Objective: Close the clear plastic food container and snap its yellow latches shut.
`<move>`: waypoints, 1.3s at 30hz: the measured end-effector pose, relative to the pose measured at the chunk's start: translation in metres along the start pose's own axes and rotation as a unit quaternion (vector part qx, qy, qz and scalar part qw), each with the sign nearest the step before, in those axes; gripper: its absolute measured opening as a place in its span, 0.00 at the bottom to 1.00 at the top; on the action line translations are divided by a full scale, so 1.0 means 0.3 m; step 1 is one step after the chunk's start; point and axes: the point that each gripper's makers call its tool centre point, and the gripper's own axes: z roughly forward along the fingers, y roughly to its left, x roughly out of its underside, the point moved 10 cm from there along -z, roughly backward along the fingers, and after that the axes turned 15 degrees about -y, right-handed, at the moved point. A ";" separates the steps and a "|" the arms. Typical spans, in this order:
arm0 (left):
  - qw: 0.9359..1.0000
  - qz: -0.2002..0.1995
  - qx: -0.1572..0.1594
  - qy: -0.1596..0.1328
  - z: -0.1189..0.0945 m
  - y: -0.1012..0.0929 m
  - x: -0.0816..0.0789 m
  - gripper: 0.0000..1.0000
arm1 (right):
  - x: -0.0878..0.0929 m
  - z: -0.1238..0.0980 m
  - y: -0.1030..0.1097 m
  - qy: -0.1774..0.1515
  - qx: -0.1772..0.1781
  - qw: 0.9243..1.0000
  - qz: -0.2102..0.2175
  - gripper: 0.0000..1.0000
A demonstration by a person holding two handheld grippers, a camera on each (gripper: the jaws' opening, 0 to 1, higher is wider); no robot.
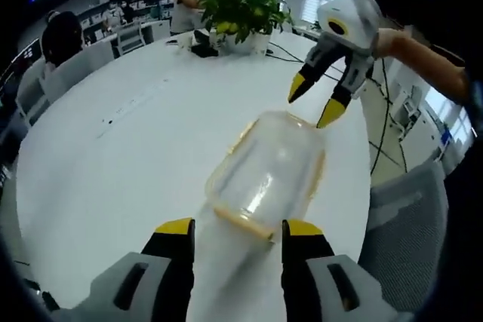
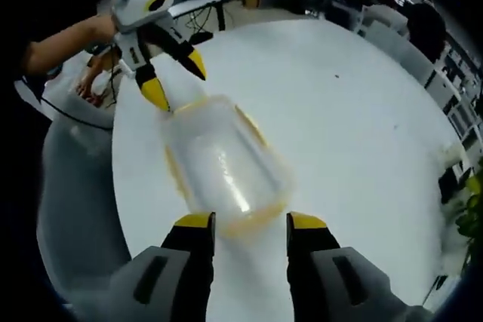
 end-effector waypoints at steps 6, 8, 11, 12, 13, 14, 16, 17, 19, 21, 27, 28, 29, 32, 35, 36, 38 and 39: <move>0.999 -0.036 -0.035 -0.010 0.008 -0.010 0.021 0.40 | 0.029 0.008 -0.001 -0.016 0.021 0.998 0.049 0.36; 0.998 -0.049 -0.040 -0.012 0.014 -0.012 0.032 0.40 | 0.040 0.013 0.007 -0.016 0.025 0.999 0.044 0.36; 0.997 -0.068 -0.043 -0.018 0.025 -0.021 0.046 0.40 | 0.058 0.019 0.008 -0.023 0.034 0.997 0.059 0.36; 0.996 -0.078 -0.044 -0.021 0.028 -0.024 0.049 0.40 | 0.061 0.021 0.010 -0.023 0.034 0.997 0.065 0.37; 0.995 -0.087 -0.046 -0.024 0.031 -0.026 0.053 0.40 | 0.062 0.022 0.011 -0.028 0.034 0.997 0.070 0.37; 0.993 -0.103 -0.049 -0.029 0.036 -0.031 0.058 0.40 | 0.062 0.023 0.011 -0.037 0.035 0.995 0.083 0.37; 0.991 -0.124 -0.041 -0.036 0.044 -0.046 0.063 0.40 | 0.065 0.026 0.013 -0.042 0.035 0.994 0.094 0.37; 0.989 -0.139 -0.037 -0.037 0.049 -0.053 0.066 0.40 | 0.067 0.027 0.013 -0.041 0.034 0.993 0.101 0.37; 0.987 -0.150 -0.036 -0.038 0.058 -0.055 0.073 0.39 | 0.071 0.035 0.019 -0.043 0.025 0.990 0.129 0.37; 0.987 -0.153 -0.035 -0.042 0.063 -0.061 0.073 0.38 | 0.073 0.041 0.020 -0.047 0.025 0.989 0.137 0.38; 0.987 -0.153 -0.036 -0.039 0.065 -0.069 0.073 0.39 | 0.069 0.055 0.020 -0.046 0.021 0.988 0.146 0.42; 0.987 -0.153 -0.037 -0.039 0.065 -0.069 0.073 0.39 | 0.069 0.059 0.018 -0.045 0.021 0.987 0.150 0.42; 0.987 -0.151 -0.037 -0.039 0.066 -0.070 0.072 0.39 | 0.069 0.062 0.019 -0.044 0.020 0.987 0.154 0.43; 0.987 -0.151 -0.038 -0.038 0.068 -0.071 0.072 0.38 | 0.065 0.067 0.028 -0.038 0.019 0.987 0.154 0.44; 0.987 -0.151 -0.042 -0.034 0.071 -0.078 0.065 0.38 | 0.063 0.068 0.027 -0.033 0.018 0.987 0.158 0.45; 0.987 -0.152 -0.043 -0.033 0.071 -0.078 0.065 0.38 | 0.063 0.072 0.027 -0.033 0.017 0.987 0.159 0.45; 0.987 -0.153 -0.043 -0.031 0.072 -0.078 0.066 0.37 | 0.063 0.081 0.028 -0.031 0.018 0.985 0.169 0.46; 0.987 -0.154 -0.043 -0.031 0.073 -0.078 0.066 0.37 | 0.061 0.085 0.031 -0.036 0.010 0.985 0.170 0.45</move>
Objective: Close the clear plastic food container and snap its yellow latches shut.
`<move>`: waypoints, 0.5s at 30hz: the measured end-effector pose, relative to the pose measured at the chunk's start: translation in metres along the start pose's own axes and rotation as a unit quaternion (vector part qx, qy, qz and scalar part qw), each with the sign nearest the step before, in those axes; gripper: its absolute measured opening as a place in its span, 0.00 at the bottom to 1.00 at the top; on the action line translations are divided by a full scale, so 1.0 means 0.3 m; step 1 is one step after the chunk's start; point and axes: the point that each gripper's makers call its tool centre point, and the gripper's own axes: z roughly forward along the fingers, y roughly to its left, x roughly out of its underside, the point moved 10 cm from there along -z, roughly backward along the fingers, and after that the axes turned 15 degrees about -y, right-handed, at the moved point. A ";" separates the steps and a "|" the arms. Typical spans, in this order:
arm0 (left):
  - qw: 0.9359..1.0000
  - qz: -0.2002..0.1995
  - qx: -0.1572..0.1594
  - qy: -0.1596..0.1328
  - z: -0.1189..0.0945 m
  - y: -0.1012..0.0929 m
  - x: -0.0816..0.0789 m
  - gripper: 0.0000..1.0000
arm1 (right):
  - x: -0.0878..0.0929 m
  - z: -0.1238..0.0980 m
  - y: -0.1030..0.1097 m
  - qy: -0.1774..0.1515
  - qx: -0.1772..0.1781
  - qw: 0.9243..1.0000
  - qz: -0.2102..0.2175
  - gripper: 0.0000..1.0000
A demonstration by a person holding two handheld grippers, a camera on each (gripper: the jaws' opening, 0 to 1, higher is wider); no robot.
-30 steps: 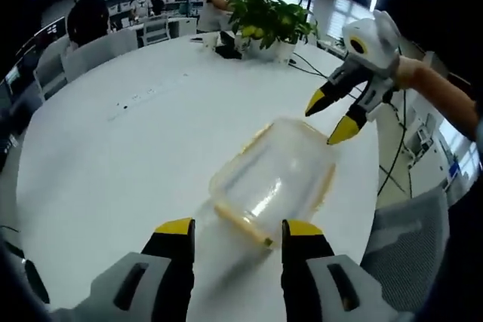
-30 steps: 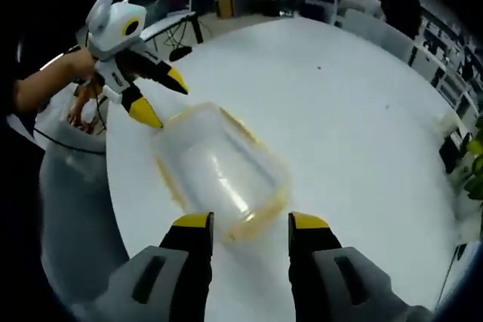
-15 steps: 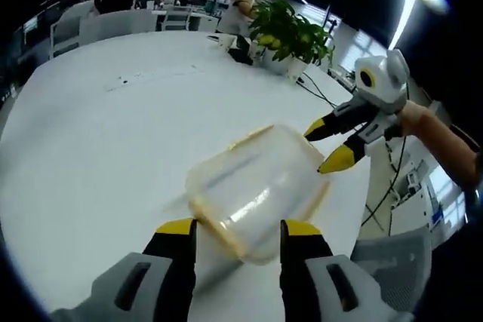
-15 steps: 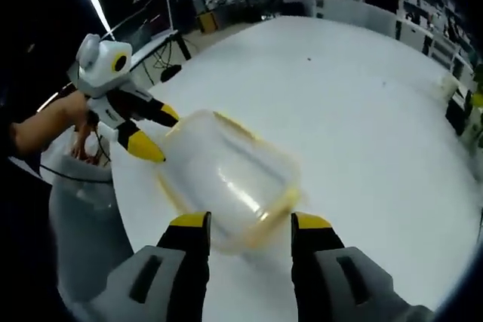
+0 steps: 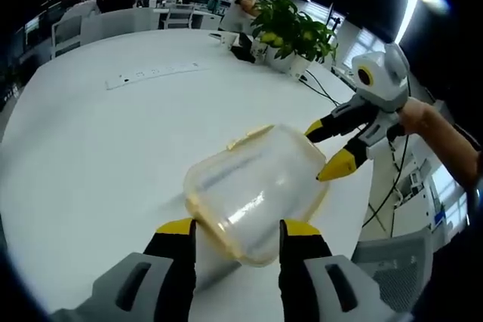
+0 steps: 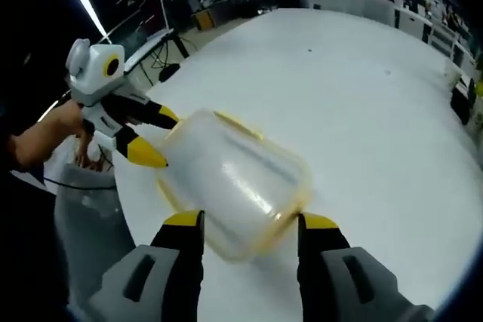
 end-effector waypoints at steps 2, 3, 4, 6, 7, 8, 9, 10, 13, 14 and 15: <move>1.000 -0.002 -0.001 0.001 0.004 0.000 -0.001 0.36 | 0.041 0.012 -0.012 0.013 0.004 1.000 0.015 0.46; 1.000 -0.003 -0.001 0.002 0.005 -0.001 -0.001 0.36 | 0.035 0.009 -0.009 0.013 0.005 1.000 0.014 0.46; 1.000 -0.005 -0.001 0.003 0.006 -0.001 -0.002 0.35 | 0.033 0.010 -0.006 0.014 0.005 1.000 0.013 0.45; 1.000 -0.016 -0.001 0.003 0.011 0.002 -0.001 0.34 | 0.025 0.013 -0.004 0.018 0.005 1.000 0.013 0.45; 0.999 -0.043 0.022 0.012 0.005 -0.010 0.008 0.33 | 0.029 0.017 -0.003 0.022 0.006 1.000 0.014 0.45; 0.999 -0.040 0.001 0.006 0.012 0.014 0.011 0.33 | 0.024 0.018 -0.004 0.024 0.006 1.000 0.014 0.45; 0.999 -0.036 0.000 0.005 0.012 0.017 0.013 0.33 | 0.023 0.021 -0.005 0.026 0.007 1.000 0.016 0.45; 0.999 -0.034 0.000 0.005 0.008 0.012 0.010 0.33 | 0.027 0.027 -0.007 0.026 0.008 1.000 0.016 0.45; 0.999 -0.033 -0.001 0.004 0.006 0.015 0.013 0.33 | 0.016 0.018 -0.003 0.023 0.011 1.000 0.019 0.45; 0.999 -0.032 -0.001 0.003 0.008 0.012 0.010 0.33 | 0.019 0.023 -0.004 0.020 0.012 1.000 0.020 0.45; 1.000 -0.031 -0.001 0.002 0.007 0.016 0.012 0.33 | 0.015 0.018 -0.004 0.017 0.014 1.000 0.021 0.45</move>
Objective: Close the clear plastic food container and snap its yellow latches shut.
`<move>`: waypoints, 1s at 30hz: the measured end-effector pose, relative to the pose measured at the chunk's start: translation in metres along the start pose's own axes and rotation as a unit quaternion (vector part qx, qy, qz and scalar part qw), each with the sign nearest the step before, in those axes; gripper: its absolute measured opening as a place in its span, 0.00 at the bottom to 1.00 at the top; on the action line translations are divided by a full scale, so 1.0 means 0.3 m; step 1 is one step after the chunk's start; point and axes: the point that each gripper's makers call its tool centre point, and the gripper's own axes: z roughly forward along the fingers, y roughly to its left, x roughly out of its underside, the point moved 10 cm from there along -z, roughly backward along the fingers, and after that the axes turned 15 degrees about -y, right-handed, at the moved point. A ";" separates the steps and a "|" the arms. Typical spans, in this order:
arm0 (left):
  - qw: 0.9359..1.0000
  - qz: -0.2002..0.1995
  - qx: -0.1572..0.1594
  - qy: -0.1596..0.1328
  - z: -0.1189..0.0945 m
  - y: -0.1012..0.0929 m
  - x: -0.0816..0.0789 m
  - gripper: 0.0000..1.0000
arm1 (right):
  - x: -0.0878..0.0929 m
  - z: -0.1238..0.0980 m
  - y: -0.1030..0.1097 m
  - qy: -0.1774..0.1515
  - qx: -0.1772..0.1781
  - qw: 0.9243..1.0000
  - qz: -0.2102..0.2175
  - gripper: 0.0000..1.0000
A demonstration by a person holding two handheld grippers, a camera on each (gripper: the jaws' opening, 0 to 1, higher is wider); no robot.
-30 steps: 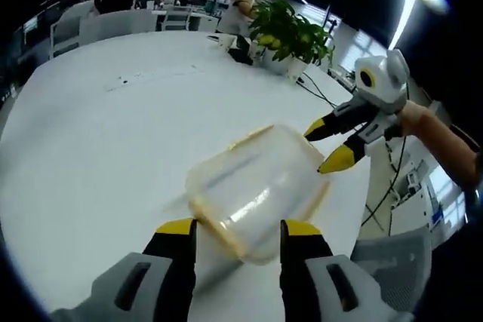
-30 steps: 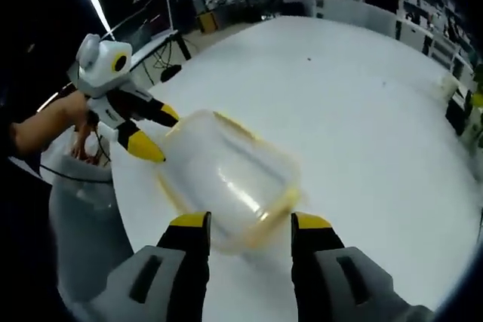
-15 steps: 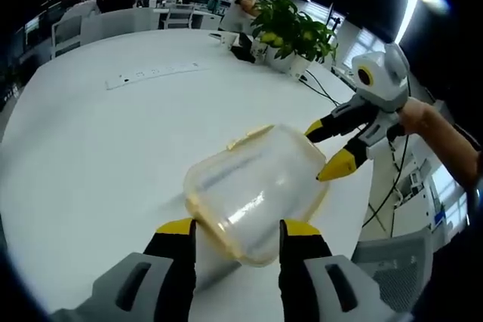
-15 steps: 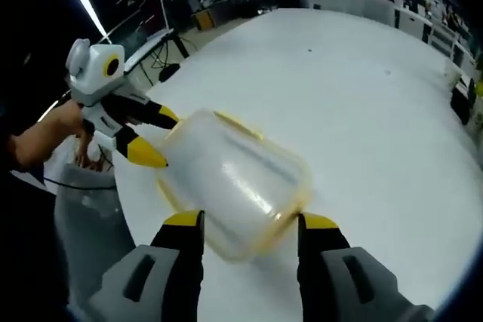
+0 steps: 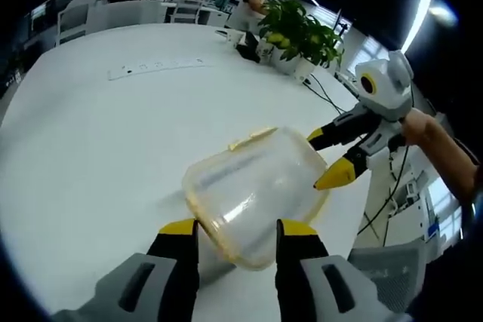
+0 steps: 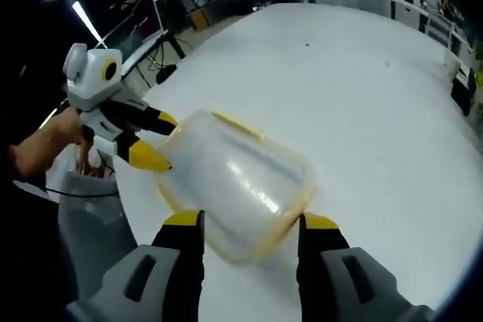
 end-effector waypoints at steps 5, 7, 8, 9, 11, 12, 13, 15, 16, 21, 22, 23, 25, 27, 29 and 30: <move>1.000 0.003 0.000 0.001 0.006 -0.007 -0.009 0.33 | -0.007 -0.001 0.004 -0.006 0.004 1.000 0.003 0.46; 1.000 0.004 0.000 0.001 0.006 -0.008 -0.013 0.34 | -0.009 -0.004 0.008 -0.008 0.006 1.000 0.004 0.46; 1.000 0.005 0.000 0.002 0.005 -0.006 -0.012 0.34 | -0.009 -0.005 0.007 -0.008 0.006 1.000 0.004 0.46; 1.000 0.005 0.000 0.003 0.004 -0.009 -0.013 0.34 | -0.009 -0.002 0.008 -0.010 0.006 1.000 0.004 0.46; 1.000 0.004 0.000 0.004 0.002 -0.008 -0.011 0.34 | -0.008 -0.001 0.013 -0.012 0.006 1.000 0.006 0.46; 1.000 0.003 0.000 0.004 -0.001 -0.006 -0.009 0.34 | -0.003 -0.008 0.020 -0.013 0.006 1.000 0.007 0.46; 1.000 0.004 0.001 0.004 -0.004 -0.008 -0.008 0.34 | -0.006 -0.002 0.023 -0.014 0.006 1.000 0.007 0.46; 1.000 0.004 0.001 0.004 -0.012 -0.008 -0.003 0.34 | -0.005 0.000 0.028 -0.016 0.006 1.000 0.007 0.46; 1.000 0.005 0.001 0.004 -0.014 -0.007 -0.002 0.34 | 0.000 -0.006 0.033 -0.017 0.006 1.000 0.007 0.46; 1.000 0.005 0.001 0.006 -0.033 -0.001 0.009 0.34 | 0.010 -0.001 0.061 -0.021 0.006 1.000 0.008 0.46; 1.000 0.006 0.001 0.006 -0.038 0.000 0.012 0.34 | 0.012 -0.002 0.066 -0.022 0.006 1.000 0.008 0.46; 1.000 0.006 0.001 0.006 -0.042 0.000 0.015 0.34 | 0.010 0.002 0.069 -0.023 0.007 1.000 0.008 0.46; 1.000 0.006 0.001 0.006 -0.049 0.002 0.019 0.34 | 0.016 0.001 0.082 -0.025 0.007 1.000 0.008 0.46; 1.000 0.006 0.001 0.007 -0.059 0.003 0.025 0.34 | 0.016 0.004 0.093 -0.025 0.006 1.000 0.008 0.46; 1.000 0.007 0.001 0.009 -0.070 0.007 0.031 0.34 | 0.021 0.008 0.103 -0.026 0.006 1.000 0.008 0.46; 1.000 0.007 0.001 0.009 -0.074 0.009 0.034 0.34 | 0.023 0.009 0.108 -0.026 0.006 1.000 0.007 0.46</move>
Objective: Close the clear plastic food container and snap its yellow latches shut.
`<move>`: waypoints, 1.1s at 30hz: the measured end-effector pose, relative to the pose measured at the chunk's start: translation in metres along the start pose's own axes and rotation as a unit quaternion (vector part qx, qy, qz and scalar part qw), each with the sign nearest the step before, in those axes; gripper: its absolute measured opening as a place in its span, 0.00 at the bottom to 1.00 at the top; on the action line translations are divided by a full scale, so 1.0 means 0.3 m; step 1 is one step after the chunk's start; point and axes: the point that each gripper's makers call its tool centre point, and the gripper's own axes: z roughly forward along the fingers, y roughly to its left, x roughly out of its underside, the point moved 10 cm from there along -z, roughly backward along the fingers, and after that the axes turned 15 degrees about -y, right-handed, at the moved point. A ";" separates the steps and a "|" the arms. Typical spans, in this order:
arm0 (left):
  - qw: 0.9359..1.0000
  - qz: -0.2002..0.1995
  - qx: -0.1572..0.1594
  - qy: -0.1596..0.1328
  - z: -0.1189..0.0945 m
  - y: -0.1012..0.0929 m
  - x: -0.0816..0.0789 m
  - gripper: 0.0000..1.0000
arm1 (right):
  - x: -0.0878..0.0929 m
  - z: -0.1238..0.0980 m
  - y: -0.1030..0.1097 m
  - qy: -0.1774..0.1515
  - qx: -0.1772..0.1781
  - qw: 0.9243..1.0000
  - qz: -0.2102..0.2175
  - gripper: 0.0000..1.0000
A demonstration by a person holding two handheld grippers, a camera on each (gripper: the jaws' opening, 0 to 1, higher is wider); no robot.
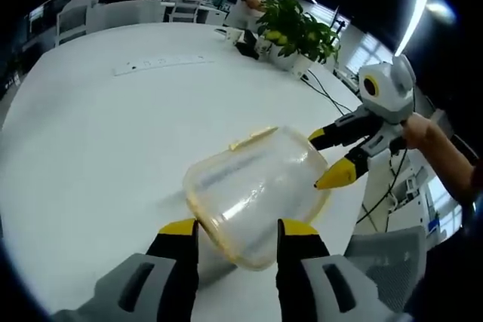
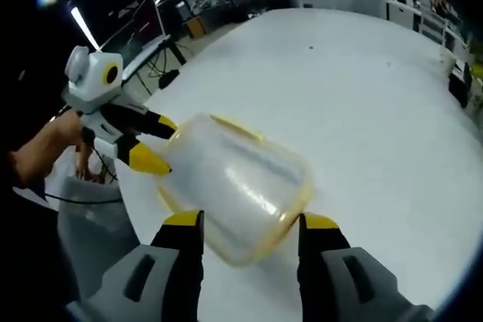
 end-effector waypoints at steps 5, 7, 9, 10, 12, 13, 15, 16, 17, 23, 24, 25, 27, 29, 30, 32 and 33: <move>1.000 -0.001 -0.001 0.002 -0.028 0.009 0.016 0.34 | 0.009 0.008 0.030 -0.005 -0.001 1.000 0.000 0.46; 1.000 -0.001 -0.002 0.002 -0.036 0.010 0.021 0.34 | 0.013 0.009 0.041 -0.006 -0.001 1.000 0.000 0.46; 1.000 -0.001 -0.002 0.003 -0.046 0.011 0.026 0.34 | 0.016 0.011 0.051 -0.007 -0.002 1.000 -0.001 0.46; 1.000 -0.001 -0.003 0.003 -0.051 0.012 0.029 0.34 | 0.020 0.011 0.058 -0.009 -0.001 1.000 0.000 0.46; 1.000 -0.001 -0.002 0.005 -0.061 0.014 0.035 0.34 | 0.025 0.011 0.071 -0.010 -0.002 1.000 0.000 0.46; 1.000 -0.001 -0.002 0.005 -0.064 0.016 0.037 0.34 | 0.025 0.013 0.076 -0.010 -0.002 1.000 0.000 0.46; 1.000 -0.001 -0.002 0.006 -0.073 0.017 0.043 0.34 | 0.029 0.015 0.083 -0.011 -0.002 1.000 0.000 0.46; 1.000 0.000 -0.002 0.007 -0.079 0.017 0.047 0.34 | 0.031 0.015 0.091 -0.011 -0.001 1.000 0.000 0.46; 1.000 0.000 -0.002 0.008 -0.082 0.019 0.049 0.34 | 0.032 0.016 0.095 -0.011 -0.001 1.000 0.000 0.46; 1.000 -0.001 -0.004 0.011 -0.111 0.024 0.067 0.34 | 0.045 0.022 0.129 -0.014 -0.002 1.000 -0.001 0.46; 1.000 -0.001 -0.004 0.012 -0.115 0.025 0.069 0.34 | 0.047 0.023 0.135 -0.014 -0.002 1.000 0.000 0.46; 1.000 -0.001 -0.004 0.013 -0.121 0.026 0.073 0.34 | 0.048 0.024 0.140 -0.014 -0.001 1.000 0.000 0.46; 1.000 -0.001 -0.004 0.015 -0.131 0.029 0.078 0.34 | 0.053 0.027 0.152 -0.015 -0.002 1.000 0.000 0.47; 1.000 -0.001 -0.004 0.017 -0.139 0.030 0.081 0.34 | 0.055 0.029 0.160 -0.015 -0.002 1.000 0.000 0.47; 1.000 -0.001 -0.004 0.018 -0.144 0.031 0.084 0.34 | 0.057 0.030 0.165 -0.015 -0.001 1.000 0.000 0.47; 1.000 -0.001 -0.004 0.020 -0.153 0.032 0.089 0.34 | 0.060 0.031 0.175 -0.015 -0.001 1.000 0.001 0.47; 1.000 -0.001 -0.004 0.020 -0.157 0.032 0.091 0.34 | 0.061 0.033 0.179 -0.015 -0.001 1.000 0.000 0.47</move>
